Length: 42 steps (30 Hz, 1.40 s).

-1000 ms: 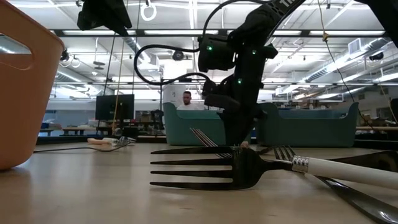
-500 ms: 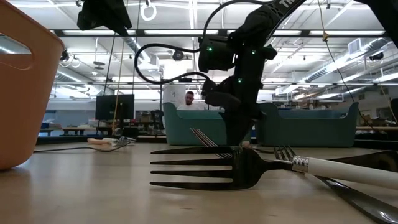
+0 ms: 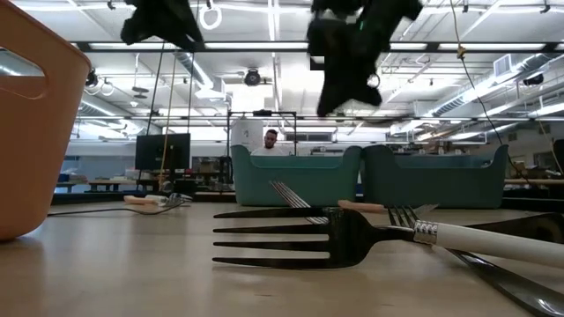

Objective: Sort silverware by color (type)
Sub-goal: Put the top black fork into the blue bin

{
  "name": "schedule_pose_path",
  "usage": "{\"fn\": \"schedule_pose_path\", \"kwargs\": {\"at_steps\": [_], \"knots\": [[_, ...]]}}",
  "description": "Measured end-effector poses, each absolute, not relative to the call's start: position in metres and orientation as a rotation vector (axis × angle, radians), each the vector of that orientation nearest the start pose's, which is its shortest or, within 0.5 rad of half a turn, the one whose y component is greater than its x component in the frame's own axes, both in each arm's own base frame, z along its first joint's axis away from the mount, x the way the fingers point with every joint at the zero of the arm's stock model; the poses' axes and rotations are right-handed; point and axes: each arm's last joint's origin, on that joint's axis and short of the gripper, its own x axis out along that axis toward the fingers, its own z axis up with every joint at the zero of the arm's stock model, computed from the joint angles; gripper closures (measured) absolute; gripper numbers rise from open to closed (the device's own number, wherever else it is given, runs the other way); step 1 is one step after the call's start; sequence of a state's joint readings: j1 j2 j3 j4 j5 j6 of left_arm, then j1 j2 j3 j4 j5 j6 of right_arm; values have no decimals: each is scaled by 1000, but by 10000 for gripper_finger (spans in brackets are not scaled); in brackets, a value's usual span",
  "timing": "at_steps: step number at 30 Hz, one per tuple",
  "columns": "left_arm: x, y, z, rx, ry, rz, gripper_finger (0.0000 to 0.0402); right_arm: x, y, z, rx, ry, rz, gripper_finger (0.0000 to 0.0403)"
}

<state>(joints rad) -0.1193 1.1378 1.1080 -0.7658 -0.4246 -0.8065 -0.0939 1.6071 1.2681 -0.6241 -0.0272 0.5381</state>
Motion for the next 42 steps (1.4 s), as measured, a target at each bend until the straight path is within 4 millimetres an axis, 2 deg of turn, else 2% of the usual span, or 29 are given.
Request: {"fn": "schedule_pose_path", "kwargs": {"at_steps": [6,11,16,21,27,31,37,42], "knots": [[233,17,343,-446,432,615,287,297,-44,330,503,629,-359,396],[238,53,362,-320,244,679,287,255,-66,373,384,424,-492,396],[230,98,374,-191,132,865,287,223,-94,400,183,286,-656,396],[211,136,381,-198,42,1031,287,211,-127,419,12,151,-706,395],[195,159,383,-215,1,1140,287,209,-169,418,-91,94,-724,395],[193,162,382,-182,34,1112,287,203,-190,406,-123,196,-754,394],[193,161,383,-169,44,1081,287,178,-204,377,-10,494,-782,393],[193,162,383,-162,49,1082,287,162,-199,355,91,724,-626,392]]}}
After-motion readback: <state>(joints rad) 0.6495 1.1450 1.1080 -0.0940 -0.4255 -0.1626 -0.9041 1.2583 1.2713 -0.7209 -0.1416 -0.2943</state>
